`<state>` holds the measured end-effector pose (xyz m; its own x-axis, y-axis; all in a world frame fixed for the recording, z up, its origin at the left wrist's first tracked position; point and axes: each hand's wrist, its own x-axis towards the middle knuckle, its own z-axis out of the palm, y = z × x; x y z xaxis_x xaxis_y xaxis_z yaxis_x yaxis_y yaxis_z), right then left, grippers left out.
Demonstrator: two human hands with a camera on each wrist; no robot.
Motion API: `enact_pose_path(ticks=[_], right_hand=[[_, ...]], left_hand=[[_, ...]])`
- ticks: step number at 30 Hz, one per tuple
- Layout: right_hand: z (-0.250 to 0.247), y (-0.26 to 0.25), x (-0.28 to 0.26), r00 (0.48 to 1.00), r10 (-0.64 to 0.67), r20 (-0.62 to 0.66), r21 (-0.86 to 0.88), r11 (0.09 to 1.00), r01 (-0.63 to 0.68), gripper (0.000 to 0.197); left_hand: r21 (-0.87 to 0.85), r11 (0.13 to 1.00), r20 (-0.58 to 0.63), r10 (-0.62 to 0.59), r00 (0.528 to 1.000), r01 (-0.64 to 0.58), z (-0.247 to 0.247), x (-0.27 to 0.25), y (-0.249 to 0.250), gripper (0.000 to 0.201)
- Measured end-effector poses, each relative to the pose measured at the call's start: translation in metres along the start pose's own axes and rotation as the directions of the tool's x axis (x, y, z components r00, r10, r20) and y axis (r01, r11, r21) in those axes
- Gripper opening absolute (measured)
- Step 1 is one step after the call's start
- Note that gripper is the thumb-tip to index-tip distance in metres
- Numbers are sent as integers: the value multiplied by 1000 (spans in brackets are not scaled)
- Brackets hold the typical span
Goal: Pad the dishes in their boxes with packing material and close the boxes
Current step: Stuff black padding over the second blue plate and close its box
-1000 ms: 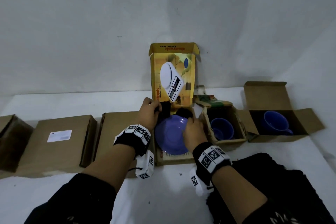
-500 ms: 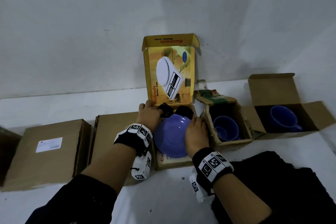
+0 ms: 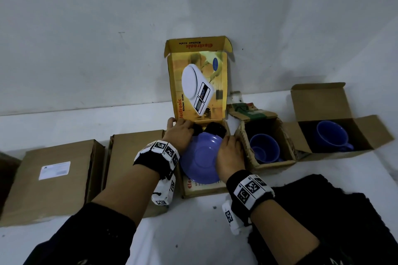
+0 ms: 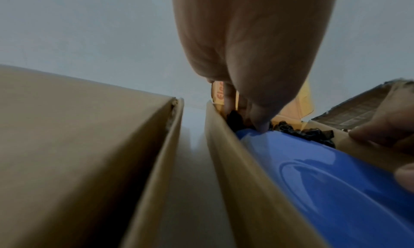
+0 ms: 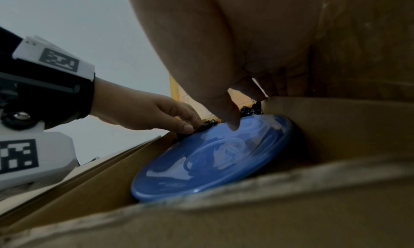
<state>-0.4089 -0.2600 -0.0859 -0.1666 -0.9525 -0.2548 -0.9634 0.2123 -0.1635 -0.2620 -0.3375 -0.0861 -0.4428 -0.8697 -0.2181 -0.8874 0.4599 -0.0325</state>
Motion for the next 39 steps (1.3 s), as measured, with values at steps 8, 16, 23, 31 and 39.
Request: enact_pose_path(ticks=[8, 16, 23, 31, 39], right_hand=[[-7, 1, -2, 999, -7, 43, 66, 998, 4, 55], [-58, 22, -42, 973, -232, -10, 329, 918, 222, 38], [-108, 102, -94, 984, -164, -63, 443, 879, 175, 26], [-105, 226, -135, 995, -57, 80, 291, 956, 32, 21], [-44, 279, -166, 999, -11, 53, 282, 959, -4, 51]], left_hand=[[-61, 997, 102, -43, 994, 50, -15, -14, 9, 38], [-321, 943, -187, -157, 970, 90, -40, -49, 33, 43], [-574, 781, -331, 52, 942, -245, -73, -83, 110, 19], [-533, 811, -150, 189, 971, -240, -63, -104, 208, 16], [-422, 907, 30, 38, 999, -22, -29, -115, 289, 57]])
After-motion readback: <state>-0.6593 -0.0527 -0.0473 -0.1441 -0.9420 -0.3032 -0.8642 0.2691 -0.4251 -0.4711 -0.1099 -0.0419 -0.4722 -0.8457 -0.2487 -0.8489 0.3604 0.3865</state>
